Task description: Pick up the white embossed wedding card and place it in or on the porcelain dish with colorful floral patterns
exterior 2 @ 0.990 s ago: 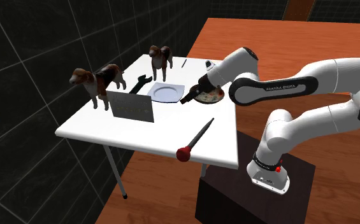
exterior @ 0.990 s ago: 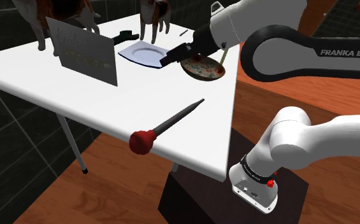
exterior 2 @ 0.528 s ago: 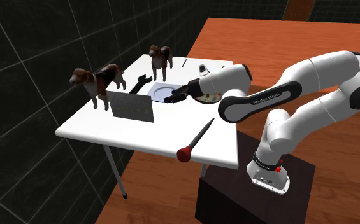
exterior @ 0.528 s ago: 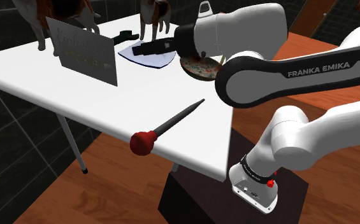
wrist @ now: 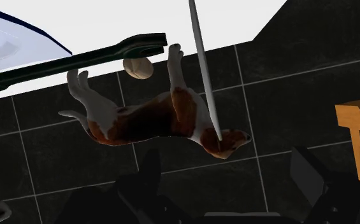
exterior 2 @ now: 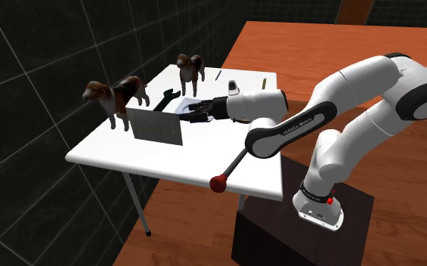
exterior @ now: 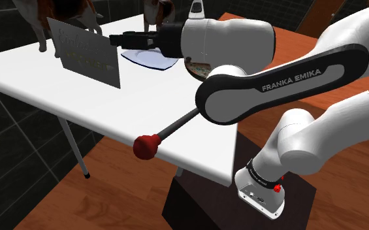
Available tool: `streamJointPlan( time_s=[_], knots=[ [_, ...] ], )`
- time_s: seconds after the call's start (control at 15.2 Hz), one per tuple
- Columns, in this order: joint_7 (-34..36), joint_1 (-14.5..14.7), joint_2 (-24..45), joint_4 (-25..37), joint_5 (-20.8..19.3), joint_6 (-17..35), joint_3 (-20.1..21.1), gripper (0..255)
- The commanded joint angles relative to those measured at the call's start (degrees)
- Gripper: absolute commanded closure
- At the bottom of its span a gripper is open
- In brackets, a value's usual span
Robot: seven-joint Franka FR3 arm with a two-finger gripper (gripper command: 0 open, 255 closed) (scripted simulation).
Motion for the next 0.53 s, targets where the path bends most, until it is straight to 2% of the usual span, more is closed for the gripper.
streamJointPlan(
  time_s=[0.0, 0.13, 0.46],
  knots=[
    [-0.3, -0.82, 2.28, 1.49, -0.21, 1.02, 0.54, 0],
    [-0.85, -2.01, 5.15, 3.42, -0.27, 2.04, 1.45, 0],
    [-0.88, -1.98, 5.15, 3.42, -0.25, 2.04, 1.43, 0]
  ],
)
